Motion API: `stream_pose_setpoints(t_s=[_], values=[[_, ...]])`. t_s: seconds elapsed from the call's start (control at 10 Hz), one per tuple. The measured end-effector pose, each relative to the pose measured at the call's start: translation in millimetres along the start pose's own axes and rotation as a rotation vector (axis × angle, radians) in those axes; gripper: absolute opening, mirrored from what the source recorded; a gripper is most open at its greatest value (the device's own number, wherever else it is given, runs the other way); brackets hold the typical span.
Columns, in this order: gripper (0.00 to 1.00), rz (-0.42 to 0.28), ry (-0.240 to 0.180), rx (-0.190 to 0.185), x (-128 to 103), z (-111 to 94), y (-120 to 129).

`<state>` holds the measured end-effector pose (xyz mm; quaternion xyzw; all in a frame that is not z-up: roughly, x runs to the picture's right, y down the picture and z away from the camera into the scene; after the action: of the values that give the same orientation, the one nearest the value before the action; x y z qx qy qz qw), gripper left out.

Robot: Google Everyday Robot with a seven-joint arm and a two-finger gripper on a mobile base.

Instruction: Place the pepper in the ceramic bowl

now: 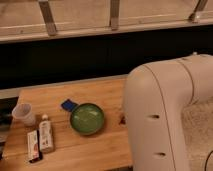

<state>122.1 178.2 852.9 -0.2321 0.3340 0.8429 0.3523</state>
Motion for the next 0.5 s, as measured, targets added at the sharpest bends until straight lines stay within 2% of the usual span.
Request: stream_pose_setpoints(t_s=[0.3, 0.4, 0.5], values=[[0.66, 0.006, 0.019, 0.005, -8, 16, 2], [0.63, 0.011, 0.024, 0.005, -11, 19, 1], [0.57, 0.013, 0.025, 0.002, -13, 19, 1]])
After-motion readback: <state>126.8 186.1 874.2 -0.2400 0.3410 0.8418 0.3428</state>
